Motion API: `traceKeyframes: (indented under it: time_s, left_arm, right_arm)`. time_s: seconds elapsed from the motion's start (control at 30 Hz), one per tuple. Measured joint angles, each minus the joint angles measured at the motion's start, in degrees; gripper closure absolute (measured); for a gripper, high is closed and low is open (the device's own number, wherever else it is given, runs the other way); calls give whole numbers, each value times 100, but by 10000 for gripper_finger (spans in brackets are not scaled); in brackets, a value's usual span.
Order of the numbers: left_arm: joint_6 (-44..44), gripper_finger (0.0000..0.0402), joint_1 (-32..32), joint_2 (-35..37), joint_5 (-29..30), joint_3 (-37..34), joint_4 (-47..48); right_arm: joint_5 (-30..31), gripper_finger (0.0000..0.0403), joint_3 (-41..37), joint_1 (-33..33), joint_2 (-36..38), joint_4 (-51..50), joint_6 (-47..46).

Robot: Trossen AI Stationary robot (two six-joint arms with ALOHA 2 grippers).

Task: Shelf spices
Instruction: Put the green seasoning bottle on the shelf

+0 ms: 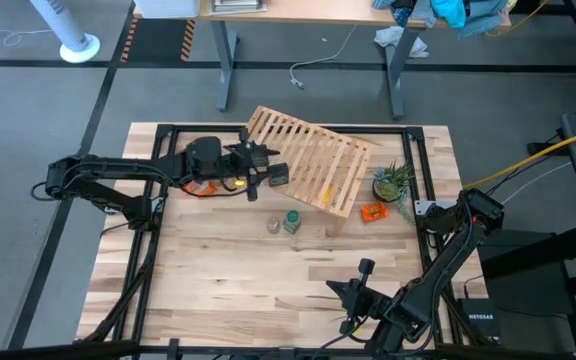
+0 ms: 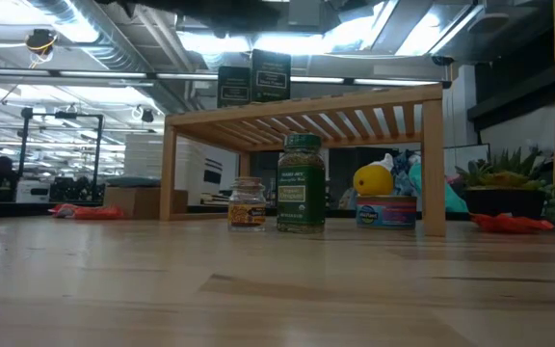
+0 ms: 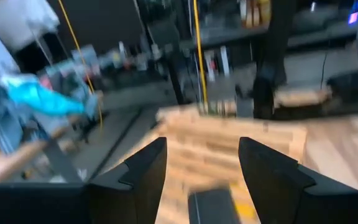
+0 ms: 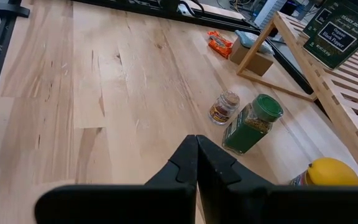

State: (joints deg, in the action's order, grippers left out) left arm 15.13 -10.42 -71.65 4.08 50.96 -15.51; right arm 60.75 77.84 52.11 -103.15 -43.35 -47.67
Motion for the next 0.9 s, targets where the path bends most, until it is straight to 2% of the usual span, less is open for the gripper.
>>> traceKeyframes:
  time_s: [0.13, 0.37, 0.57, 0.7, 0.77, 0.9]
  left_arm:
    - [147, 208, 162, 262, -2, 176, 225]
    - [24, 239, 779, 1016, 72, 720, 2451]
    - [-999, 284, 1671, 1764, 101, 765, 4348]
    - [-1964, 311, 2503, 1929, 111, 765, 5421]
    - [-2424, 324, 2973, 1866, 150, 755, 5754]
    - [-3067, 352, 3934, 1652, 517, 452, 5795]
  right_arm:
    - [-4, 397, 0, 0, 0, -2, 0]
    - [-552, 397, 0, -1, 0, 7, 1]
    - [-787, 397, 0, -2, 0, 278, 2]
    - [-758, 397, 0, -58, 0, 628, 158]
    - [-726, 397, 0, -149, 0, 754, 173]
    - [-750, 397, 0, -445, 0, 770, 185]
